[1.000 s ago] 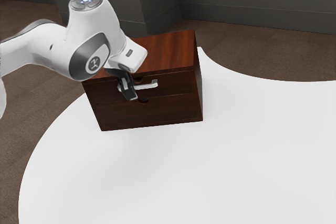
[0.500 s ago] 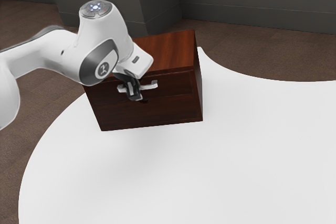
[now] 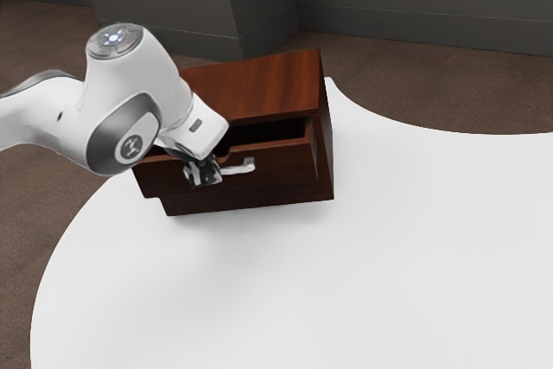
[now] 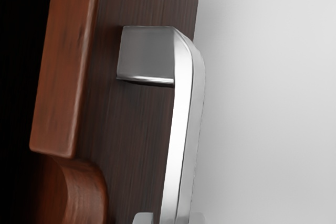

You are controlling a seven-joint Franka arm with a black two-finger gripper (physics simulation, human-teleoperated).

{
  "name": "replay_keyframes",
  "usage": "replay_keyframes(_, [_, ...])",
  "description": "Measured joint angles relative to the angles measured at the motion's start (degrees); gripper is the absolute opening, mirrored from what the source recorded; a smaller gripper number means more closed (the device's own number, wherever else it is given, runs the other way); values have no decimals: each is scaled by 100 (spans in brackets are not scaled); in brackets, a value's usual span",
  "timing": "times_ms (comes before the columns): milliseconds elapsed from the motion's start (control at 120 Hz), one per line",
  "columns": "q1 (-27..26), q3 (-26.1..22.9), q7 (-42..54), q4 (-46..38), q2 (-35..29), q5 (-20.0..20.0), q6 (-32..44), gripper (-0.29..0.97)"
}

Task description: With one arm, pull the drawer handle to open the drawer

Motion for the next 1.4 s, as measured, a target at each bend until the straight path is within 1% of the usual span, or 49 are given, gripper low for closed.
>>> replay_keyframes(75, [-24,-15,-1,-173,-128,1,34,-3])
replay_keyframes(183, [-125,-21,-3,-487,-474,6,61,-4])
replay_keyframes(292, [-236,-39,-8,-639,-561,19,74,-4])
replay_keyframes(400, [-269,-220,-10,-780,-699,17,63,-4])
replay_keyframes(633, [-276,-357,-21,-1319,-1235,19,29,-5])
replay_keyframes(800, [-272,-378,-26,-1486,-1518,30,-80,-6])
replay_keyframes(1175, [-271,-391,-48,-1642,-1623,45,-233,-5])
replay_keyframes(1400, [-264,-467,-118,-1609,-1635,71,-436,2])
